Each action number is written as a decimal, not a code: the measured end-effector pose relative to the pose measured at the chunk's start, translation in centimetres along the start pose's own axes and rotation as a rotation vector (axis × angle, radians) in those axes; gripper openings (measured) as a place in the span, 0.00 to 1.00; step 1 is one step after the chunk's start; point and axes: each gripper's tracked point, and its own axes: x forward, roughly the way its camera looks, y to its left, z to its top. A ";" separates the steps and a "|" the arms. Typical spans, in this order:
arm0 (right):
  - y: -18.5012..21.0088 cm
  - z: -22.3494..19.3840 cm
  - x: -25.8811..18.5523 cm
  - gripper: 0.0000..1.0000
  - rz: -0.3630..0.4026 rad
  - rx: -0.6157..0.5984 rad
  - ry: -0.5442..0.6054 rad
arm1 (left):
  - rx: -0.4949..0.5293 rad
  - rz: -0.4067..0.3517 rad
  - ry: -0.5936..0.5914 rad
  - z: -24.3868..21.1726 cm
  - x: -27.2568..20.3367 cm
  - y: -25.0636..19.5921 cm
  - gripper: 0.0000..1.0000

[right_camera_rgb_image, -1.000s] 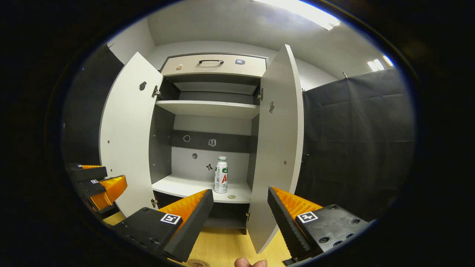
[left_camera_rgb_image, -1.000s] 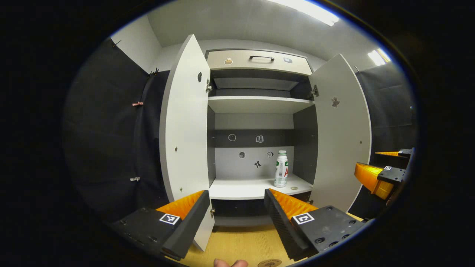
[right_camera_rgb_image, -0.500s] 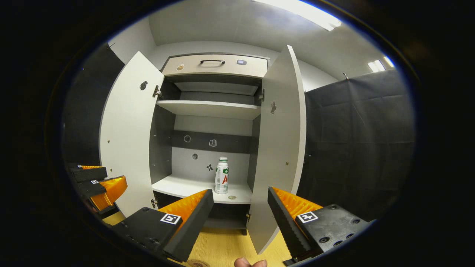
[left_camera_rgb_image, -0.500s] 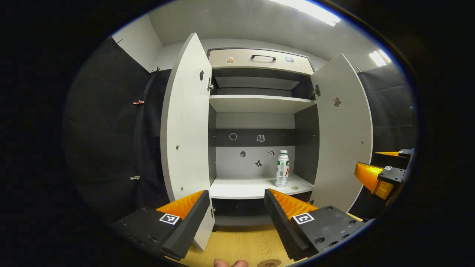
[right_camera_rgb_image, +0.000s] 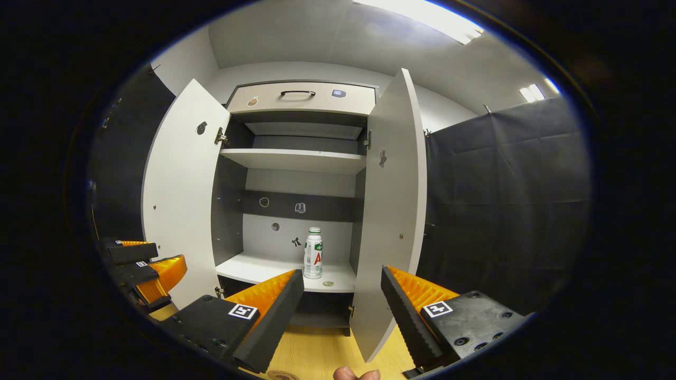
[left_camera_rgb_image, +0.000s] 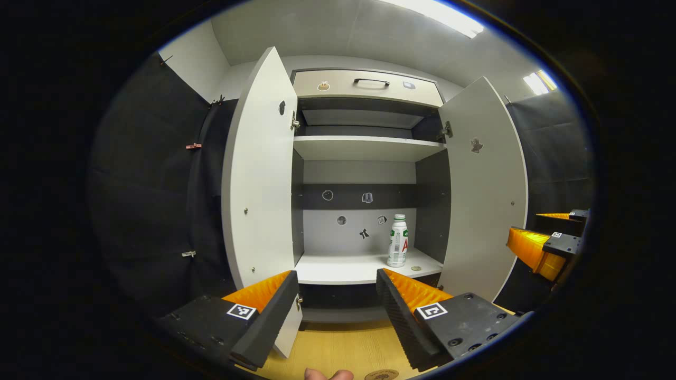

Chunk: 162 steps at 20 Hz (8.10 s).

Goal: Grasp the bottle in the cabinet with the left hand and place it on the coaster, then close the right door with the right hand and the left door with the left hand.

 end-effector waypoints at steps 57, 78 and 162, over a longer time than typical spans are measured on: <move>-13.4 -1.8 2.4 0.97 -0.112 -0.038 0.003 | -0.036 -0.212 0.002 -4.9 24.4 -10.6 0.73; -5.1 0.2 -0.5 0.98 -0.026 -0.003 -0.152 | -0.072 -0.274 0.019 -23.1 -0.8 -10.3 0.74; -12.4 -4.0 10.9 0.95 0.000 0.080 0.109 | -0.003 0.263 0.011 0.5 -5.0 10.6 0.95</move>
